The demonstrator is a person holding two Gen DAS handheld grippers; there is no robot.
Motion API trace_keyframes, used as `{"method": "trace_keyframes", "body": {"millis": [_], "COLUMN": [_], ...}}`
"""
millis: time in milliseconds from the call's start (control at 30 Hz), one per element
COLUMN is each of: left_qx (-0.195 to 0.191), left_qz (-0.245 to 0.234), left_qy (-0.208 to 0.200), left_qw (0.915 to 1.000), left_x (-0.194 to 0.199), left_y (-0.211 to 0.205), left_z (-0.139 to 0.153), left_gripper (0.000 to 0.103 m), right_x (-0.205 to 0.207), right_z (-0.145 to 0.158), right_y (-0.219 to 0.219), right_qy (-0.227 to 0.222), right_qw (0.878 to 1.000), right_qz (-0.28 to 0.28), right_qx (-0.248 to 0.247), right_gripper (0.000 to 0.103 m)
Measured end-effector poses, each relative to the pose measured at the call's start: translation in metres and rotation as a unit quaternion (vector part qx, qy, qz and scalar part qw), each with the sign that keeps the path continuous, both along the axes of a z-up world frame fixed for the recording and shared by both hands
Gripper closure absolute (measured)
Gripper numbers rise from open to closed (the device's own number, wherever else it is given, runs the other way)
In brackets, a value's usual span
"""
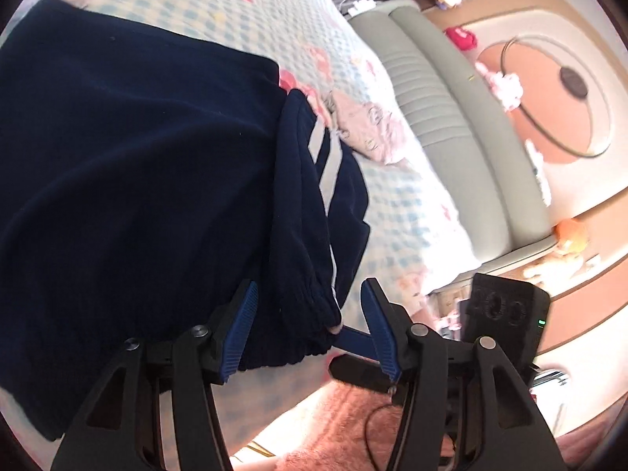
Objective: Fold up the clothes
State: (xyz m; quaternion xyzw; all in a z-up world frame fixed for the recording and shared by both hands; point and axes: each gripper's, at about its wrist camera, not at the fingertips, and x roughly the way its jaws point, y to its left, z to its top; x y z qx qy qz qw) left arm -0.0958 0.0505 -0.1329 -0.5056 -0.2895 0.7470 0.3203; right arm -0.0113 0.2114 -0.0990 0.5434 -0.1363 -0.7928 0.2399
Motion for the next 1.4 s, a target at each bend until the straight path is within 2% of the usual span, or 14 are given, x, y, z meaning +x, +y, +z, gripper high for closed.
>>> {"method": "trace_keyframes", "body": {"millis": [33, 100, 167, 400, 633, 733, 800, 933, 967, 1000, 1033, 1167, 1267, 1400], "left_qx": [-0.017, -0.046, -0.048, -0.042, -0.018, -0.008, -0.006, 0.005, 0.004, 0.005, -0.007, -0.044, -0.04, -0.098], "left_qz": [-0.004, -0.007, -0.004, 0.047, 0.056, 0.054, 0.046, 0.034, 0.039, 0.044, 0.05, 0.067, 0.034, -0.007], "left_qy": [0.002, 0.028, 0.054, 0.106, 0.083, 0.066, 0.062, 0.054, 0.055, 0.057, 0.057, 0.052, 0.047, 0.054], "left_qw": [0.9998, 0.9985, 0.9974, 0.9924, 0.9948, 0.9963, 0.997, 0.998, 0.9977, 0.9974, 0.9971, 0.9954, 0.9975, 0.9938], "left_x": [-0.001, 0.005, 0.008, 0.015, 0.022, 0.026, 0.024, 0.02, 0.021, 0.023, 0.024, 0.032, 0.036, 0.034], "left_y": [0.005, 0.01, 0.012, -0.009, -0.051, -0.057, -0.039, -0.026, -0.026, -0.028, -0.029, -0.034, -0.024, 0.004], "left_z": [0.001, 0.012, 0.027, 0.068, 0.06, 0.045, 0.04, 0.032, 0.031, 0.029, 0.028, 0.018, 0.01, 0.001], "left_gripper": [0.078, 0.083, 0.088, 0.089, 0.089, 0.089, 0.088, 0.078, 0.078, 0.078, 0.078, 0.081, 0.081, 0.081], "right_x": [-0.001, -0.004, -0.006, -0.011, -0.017, -0.014, -0.008, 0.004, 0.005, 0.006, 0.006, 0.009, 0.011, 0.014], "right_z": [-0.003, -0.006, -0.007, 0.0, 0.007, 0.003, 0.006, 0.016, 0.017, 0.018, 0.018, 0.019, 0.021, 0.029], "right_y": [-0.003, -0.005, -0.008, -0.024, -0.031, -0.024, -0.014, 0.001, 0.003, 0.004, 0.005, 0.016, 0.017, 0.009], "right_qy": [0.002, 0.007, 0.013, 0.034, 0.046, 0.038, 0.043, 0.071, 0.074, 0.077, 0.08, 0.08, 0.088, 0.113], "right_qw": [1.0, 0.999, 0.998, 0.998, 0.999, 0.999, 0.998, 0.992, 0.991, 0.99, 0.988, 0.988, 0.989, 0.988], "right_qz": [0.001, -0.002, -0.001, 0.022, 0.002, -0.016, -0.031, -0.069, -0.071, -0.073, -0.076, -0.088, -0.09, -0.085], "right_qx": [0.013, 0.042, 0.063, 0.044, -0.001, 0.023, 0.026, 0.077, 0.087, 0.096, 0.105, 0.102, 0.083, 0.056], "right_gripper": [0.056, 0.056, 0.056, 0.054, 0.05, 0.05, 0.05, 0.05, 0.052, 0.06, 0.067, 0.077, 0.081, 0.083]}}
